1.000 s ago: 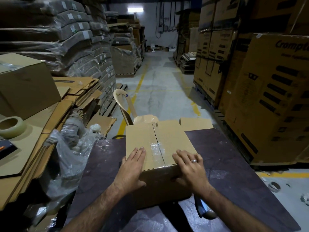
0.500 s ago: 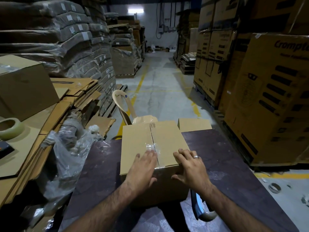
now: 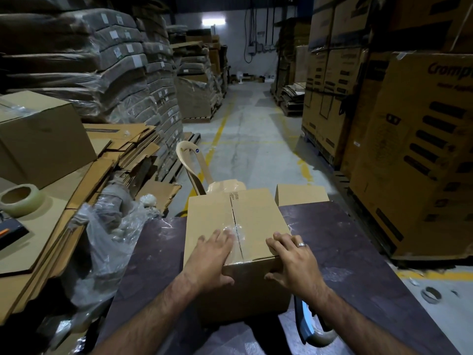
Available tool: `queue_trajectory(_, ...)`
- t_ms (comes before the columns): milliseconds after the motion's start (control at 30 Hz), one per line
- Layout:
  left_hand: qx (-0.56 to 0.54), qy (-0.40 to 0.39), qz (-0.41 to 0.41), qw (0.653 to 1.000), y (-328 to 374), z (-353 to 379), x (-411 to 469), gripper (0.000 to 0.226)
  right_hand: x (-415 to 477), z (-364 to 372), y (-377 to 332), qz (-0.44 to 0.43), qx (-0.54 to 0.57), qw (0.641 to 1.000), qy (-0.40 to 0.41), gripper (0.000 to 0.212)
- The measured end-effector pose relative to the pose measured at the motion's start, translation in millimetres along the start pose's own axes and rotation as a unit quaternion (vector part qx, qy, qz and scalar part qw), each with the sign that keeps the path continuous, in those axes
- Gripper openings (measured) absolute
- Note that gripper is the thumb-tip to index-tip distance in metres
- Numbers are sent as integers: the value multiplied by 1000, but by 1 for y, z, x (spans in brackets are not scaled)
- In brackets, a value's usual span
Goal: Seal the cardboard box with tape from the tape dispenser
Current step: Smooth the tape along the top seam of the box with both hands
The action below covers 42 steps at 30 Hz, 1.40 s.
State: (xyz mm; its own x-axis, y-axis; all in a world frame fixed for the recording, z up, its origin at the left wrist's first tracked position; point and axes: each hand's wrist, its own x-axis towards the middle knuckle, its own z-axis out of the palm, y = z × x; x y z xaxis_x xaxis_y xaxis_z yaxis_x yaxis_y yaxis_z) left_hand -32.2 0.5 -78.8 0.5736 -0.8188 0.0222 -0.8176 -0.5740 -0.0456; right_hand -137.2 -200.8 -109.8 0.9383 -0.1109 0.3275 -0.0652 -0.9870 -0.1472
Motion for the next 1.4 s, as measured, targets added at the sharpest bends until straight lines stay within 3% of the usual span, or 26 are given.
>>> queue_trajectory(133, -46, 7, 82, 996, 7, 5, -10, 82, -1, 0, 2, -3, -3, 1000, -1, 90)
queue_trajectory(233, -36, 38, 50, 997, 1, 7, -9, 76, 0, 0, 0, -5, -2, 1000, 2, 88)
queue_trajectory(433, 1, 36, 116, 993, -4, 13, -12, 95, -2, 2, 1, -7, 1, 1000, 5, 88)
queue_trajectory(533, -27, 37, 76, 996, 0, 5, -8, 78, 0, 2, 0, -7, -1, 1000, 2, 88)
queue_trajectory(700, -54, 29, 110, 992, -3, 10, -10, 81, 0, 3, 1, -8, -3, 1000, -3, 88)
queue_trajectory(867, 17, 25, 4, 1000, 2, 8, -4, 89, 1, 2, 2, -9, 0, 1000, -6, 87)
queue_trajectory(1033, 32, 88, 123, 988, -6, 17, -16, 103, 0, 2, 2, -10, -6, 1000, -13, 88)
queue_trajectory(1200, 92, 96, 177, 975, -10, 19, -9, 94, 1, 2, 3, -15, -7, 1000, -18, 87)
queue_trajectory(1300, 76, 75, 144, 984, -14, 17, -11, 95, 0, 2, 4, -22, -10, 999, -21, 88)
queue_trajectory(1400, 2, 39, 38, 998, -23, 14, -12, 89, 1, 2, 3, -25, -15, 999, -13, 87)
